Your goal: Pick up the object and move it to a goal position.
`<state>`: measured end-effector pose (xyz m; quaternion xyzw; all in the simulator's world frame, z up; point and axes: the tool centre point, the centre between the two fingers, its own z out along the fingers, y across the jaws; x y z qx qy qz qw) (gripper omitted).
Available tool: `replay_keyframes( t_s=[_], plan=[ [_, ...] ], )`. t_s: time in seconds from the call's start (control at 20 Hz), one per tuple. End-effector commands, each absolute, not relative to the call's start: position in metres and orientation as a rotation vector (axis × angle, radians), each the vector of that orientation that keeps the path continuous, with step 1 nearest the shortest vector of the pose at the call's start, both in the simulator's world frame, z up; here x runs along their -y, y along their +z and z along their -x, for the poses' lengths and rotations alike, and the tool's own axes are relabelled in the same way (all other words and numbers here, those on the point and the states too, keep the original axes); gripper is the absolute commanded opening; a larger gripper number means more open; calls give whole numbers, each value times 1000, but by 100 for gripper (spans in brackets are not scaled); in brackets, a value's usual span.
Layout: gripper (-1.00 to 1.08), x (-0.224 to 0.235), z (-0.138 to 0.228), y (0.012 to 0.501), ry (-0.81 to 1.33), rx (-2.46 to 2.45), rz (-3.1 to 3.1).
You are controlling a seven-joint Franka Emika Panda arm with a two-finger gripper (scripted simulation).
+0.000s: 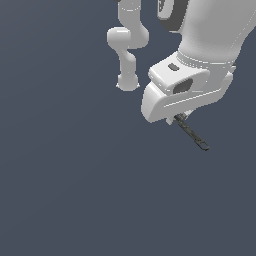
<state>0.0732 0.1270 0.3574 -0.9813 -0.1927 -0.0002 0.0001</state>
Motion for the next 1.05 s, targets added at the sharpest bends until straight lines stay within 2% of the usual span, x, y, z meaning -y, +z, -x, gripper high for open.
replay_keyframes(
  t_s=[0.0, 0.45, 1.0],
  plan=[
    [-100, -134, -77, 370, 0, 604, 3083],
    [-100, -149, -86, 394, 0, 604, 3083],
    [-100, -153, -89, 402, 0, 604, 3083]
  ],
)
